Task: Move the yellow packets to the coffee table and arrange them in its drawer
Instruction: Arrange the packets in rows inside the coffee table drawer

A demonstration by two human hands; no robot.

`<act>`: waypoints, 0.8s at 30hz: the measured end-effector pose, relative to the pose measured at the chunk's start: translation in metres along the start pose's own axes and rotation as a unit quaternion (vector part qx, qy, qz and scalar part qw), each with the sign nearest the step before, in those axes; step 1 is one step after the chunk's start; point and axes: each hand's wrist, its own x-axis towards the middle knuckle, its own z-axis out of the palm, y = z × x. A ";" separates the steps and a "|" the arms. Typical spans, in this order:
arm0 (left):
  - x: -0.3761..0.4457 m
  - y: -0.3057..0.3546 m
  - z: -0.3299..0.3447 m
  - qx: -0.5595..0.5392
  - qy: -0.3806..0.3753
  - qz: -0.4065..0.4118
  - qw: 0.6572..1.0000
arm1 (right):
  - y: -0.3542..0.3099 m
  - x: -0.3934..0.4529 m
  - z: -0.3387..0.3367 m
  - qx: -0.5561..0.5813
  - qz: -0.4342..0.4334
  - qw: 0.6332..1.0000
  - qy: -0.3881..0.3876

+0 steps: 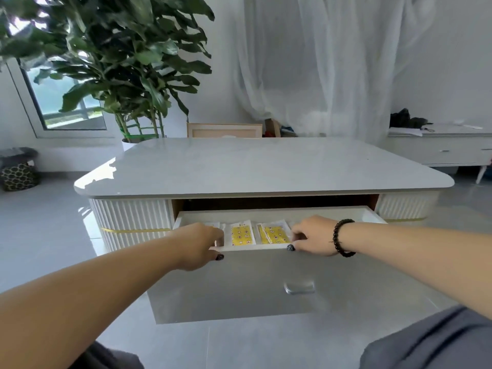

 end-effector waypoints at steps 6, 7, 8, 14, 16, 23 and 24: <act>0.020 -0.006 -0.006 0.150 0.040 0.050 0.987 | -0.001 0.011 -0.005 -0.065 -0.001 0.998 0.023; 0.025 -0.008 -0.006 0.157 0.044 0.050 0.985 | -0.001 0.014 -0.004 -0.078 0.000 0.996 0.034; 0.030 -0.009 -0.006 0.162 0.047 0.049 0.984 | 0.000 0.018 -0.003 -0.088 0.002 0.995 0.047; 0.064 -0.011 -0.011 0.164 0.094 0.035 0.981 | 0.016 0.042 0.002 -0.073 -0.001 0.986 0.151; 0.075 -0.014 -0.017 0.152 0.114 0.018 0.982 | 0.023 0.053 -0.001 -0.079 -0.008 0.981 0.179; 0.113 -0.047 -0.028 0.144 0.090 -0.041 0.985 | 0.053 0.098 -0.013 -0.120 -0.006 0.981 0.155; 0.118 -0.051 -0.026 0.153 0.082 -0.039 0.984 | 0.058 0.104 -0.012 -0.118 -0.004 0.983 0.141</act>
